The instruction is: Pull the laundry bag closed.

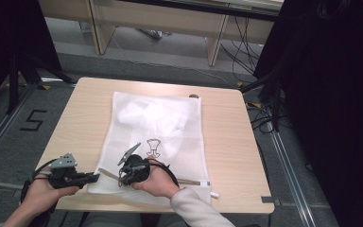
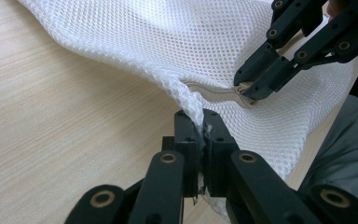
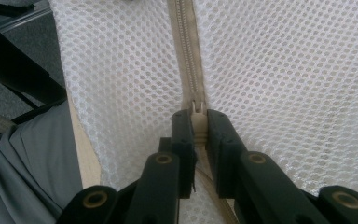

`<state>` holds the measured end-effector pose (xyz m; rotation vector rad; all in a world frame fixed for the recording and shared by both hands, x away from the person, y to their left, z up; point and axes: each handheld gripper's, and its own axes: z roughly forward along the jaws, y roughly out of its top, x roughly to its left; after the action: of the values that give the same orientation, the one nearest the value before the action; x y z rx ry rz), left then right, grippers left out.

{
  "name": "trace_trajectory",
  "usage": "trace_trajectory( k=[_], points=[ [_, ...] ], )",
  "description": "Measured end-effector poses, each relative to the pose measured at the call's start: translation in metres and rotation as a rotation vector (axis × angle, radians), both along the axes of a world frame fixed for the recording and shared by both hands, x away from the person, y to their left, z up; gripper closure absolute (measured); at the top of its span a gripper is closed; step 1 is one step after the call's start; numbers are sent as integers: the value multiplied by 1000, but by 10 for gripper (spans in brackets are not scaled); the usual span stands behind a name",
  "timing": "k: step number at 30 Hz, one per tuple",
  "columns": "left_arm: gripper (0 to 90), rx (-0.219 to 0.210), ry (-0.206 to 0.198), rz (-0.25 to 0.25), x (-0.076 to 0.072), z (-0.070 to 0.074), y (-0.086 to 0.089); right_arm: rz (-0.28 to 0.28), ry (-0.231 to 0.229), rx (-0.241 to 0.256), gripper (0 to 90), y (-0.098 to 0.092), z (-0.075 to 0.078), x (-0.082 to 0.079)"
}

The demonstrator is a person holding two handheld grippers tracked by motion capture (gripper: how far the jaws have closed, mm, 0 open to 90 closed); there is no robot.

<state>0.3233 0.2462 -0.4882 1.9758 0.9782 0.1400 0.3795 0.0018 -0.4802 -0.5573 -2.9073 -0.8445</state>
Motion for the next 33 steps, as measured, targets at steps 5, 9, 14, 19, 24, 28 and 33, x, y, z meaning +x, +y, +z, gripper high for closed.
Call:
trace_trajectory(
  k=[5,9,14,19,24,28,33],
  points=[
    [855,-1,2,0,0,0,0,1,5,-7,826,-3,0,0],
    [855,-2,2,1,0,0,0,1,7,-8,826,-3,1,0],
    [855,6,3,-3,0,0,1,5,-2,-12,826,-6,-1,1],
    [855,3,2,2,0,0,0,-6,3,-16,826,-10,0,1],
    [854,-7,-10,9,0,-2,-1,-1,2,-17,826,-10,-1,0],
    [854,-2,-8,9,0,-2,0,-14,8,-21,826,-13,-1,0],
    [855,-3,-11,12,0,-2,0,-7,4,-21,826,-15,0,1]
  ],
)
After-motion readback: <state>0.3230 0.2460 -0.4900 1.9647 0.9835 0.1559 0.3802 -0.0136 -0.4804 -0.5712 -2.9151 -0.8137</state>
